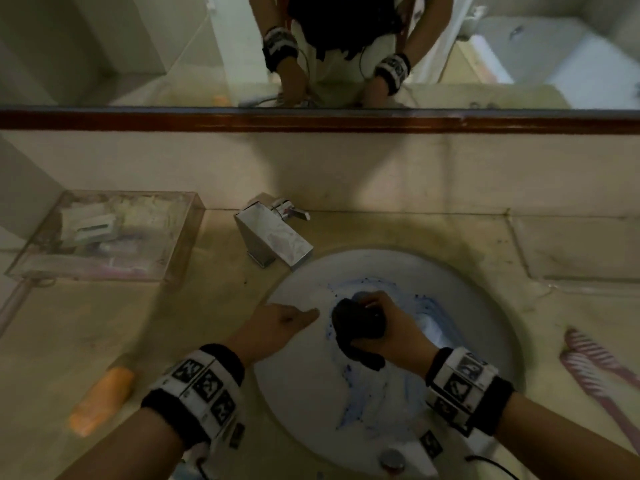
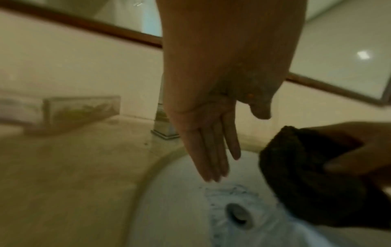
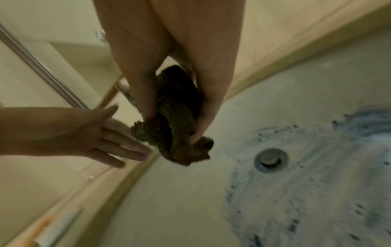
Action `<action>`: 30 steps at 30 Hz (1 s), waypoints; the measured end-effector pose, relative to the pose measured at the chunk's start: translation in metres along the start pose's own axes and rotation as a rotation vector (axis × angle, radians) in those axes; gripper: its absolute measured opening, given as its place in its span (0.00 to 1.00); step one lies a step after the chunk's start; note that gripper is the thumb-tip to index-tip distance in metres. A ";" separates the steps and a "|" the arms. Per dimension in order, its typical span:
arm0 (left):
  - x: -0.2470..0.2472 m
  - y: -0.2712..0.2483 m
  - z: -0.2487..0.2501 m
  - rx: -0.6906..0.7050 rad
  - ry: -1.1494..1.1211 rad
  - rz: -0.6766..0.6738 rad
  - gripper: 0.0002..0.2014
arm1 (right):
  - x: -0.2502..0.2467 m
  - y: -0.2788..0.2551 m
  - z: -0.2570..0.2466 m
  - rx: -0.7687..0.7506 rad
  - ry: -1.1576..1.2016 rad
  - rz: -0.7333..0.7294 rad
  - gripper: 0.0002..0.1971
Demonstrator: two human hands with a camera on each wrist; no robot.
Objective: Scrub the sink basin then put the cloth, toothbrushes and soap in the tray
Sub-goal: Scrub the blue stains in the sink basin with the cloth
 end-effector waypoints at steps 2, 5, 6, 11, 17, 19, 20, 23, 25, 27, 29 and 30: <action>0.013 -0.003 0.015 0.007 -0.128 -0.094 0.23 | -0.001 -0.011 -0.011 -0.014 0.061 0.055 0.26; 0.029 -0.001 0.025 0.093 -0.239 -0.109 0.29 | 0.006 -0.025 -0.018 -0.027 0.150 0.091 0.31; 0.033 0.002 0.026 0.127 -0.251 -0.095 0.30 | 0.007 -0.029 -0.018 -0.020 0.186 0.081 0.32; 0.039 0.012 0.020 0.245 0.209 0.016 0.08 | -0.011 -0.051 -0.003 0.026 0.008 -0.132 0.31; 0.072 -0.001 0.003 0.284 0.871 -0.383 0.16 | -0.099 -0.083 0.067 0.091 -0.720 -0.089 0.27; 0.088 -0.012 0.006 0.315 0.937 -0.557 0.09 | -0.123 -0.098 0.086 0.126 -0.792 -0.056 0.26; 0.094 -0.016 0.009 0.337 0.960 -0.621 0.13 | -0.130 -0.104 0.094 0.133 -0.816 -0.046 0.26; 0.109 -0.021 0.021 0.354 1.062 -0.808 0.16 | -0.135 -0.119 0.111 0.153 -0.936 -0.096 0.27; 0.114 -0.019 0.025 0.362 1.104 -0.851 0.08 | -0.133 -0.124 0.117 0.162 -1.002 -0.156 0.28; 0.120 -0.015 0.022 0.364 1.158 -0.831 0.05 | -0.132 -0.124 0.119 0.166 -1.012 -0.195 0.31; 0.126 -0.008 0.018 0.351 1.212 -0.805 0.05 | -0.132 -0.121 0.119 0.169 -1.021 -0.240 0.36; 0.128 -0.005 0.017 0.351 1.223 -0.790 0.04 | -0.133 -0.119 0.118 0.173 -1.028 -0.265 0.39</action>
Point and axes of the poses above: each hand's wrist, its own y-axis towards the middle knuckle, its own x-axis out of the palm, z = x × y, the point moved 2 cm from there along y, towards the middle knuckle, and after that the axes turned 7 degrees about z, right-handed, at the moved point
